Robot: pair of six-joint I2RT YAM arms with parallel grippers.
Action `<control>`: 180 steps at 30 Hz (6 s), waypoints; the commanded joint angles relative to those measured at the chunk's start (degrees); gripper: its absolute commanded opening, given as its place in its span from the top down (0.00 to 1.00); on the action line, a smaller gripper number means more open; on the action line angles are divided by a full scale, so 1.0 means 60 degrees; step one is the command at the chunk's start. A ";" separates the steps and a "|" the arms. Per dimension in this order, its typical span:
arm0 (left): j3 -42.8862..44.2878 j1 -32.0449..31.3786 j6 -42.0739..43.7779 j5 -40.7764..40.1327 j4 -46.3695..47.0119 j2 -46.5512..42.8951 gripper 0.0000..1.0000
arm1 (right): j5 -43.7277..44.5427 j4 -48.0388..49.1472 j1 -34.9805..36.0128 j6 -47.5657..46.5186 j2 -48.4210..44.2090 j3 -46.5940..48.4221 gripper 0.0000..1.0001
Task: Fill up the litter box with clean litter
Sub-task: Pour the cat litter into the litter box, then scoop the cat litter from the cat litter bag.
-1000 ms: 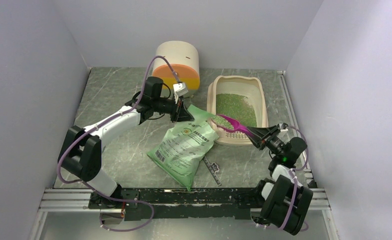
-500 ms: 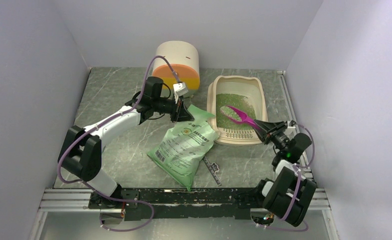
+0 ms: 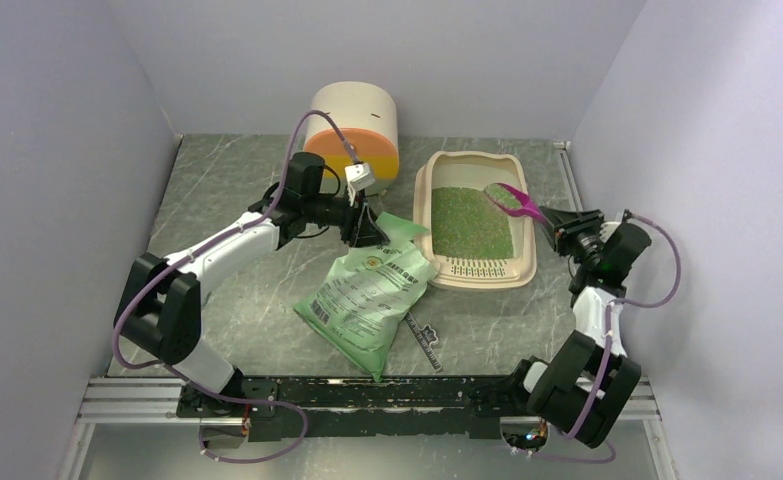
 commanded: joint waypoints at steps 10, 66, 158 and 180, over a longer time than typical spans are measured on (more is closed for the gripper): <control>-0.0719 0.0050 0.0006 -0.1313 0.0377 -0.1834 0.41 | 0.3514 -0.3065 0.1108 -0.2946 0.0896 0.3078 1.00; -0.3431 0.0118 -0.1484 -0.3261 0.0743 -0.5717 0.30 | 0.9049 -1.0020 0.6686 -0.8377 0.1220 0.7165 1.00; 0.0013 -0.0585 0.1411 0.1443 -0.2465 -0.0246 0.95 | 0.4394 -1.1507 0.9281 -0.8733 0.2378 0.6438 1.00; -0.0164 -0.0614 0.0857 0.1007 -0.1623 0.0043 0.95 | -0.0299 -0.8347 0.9591 -0.7694 0.3345 0.4379 1.00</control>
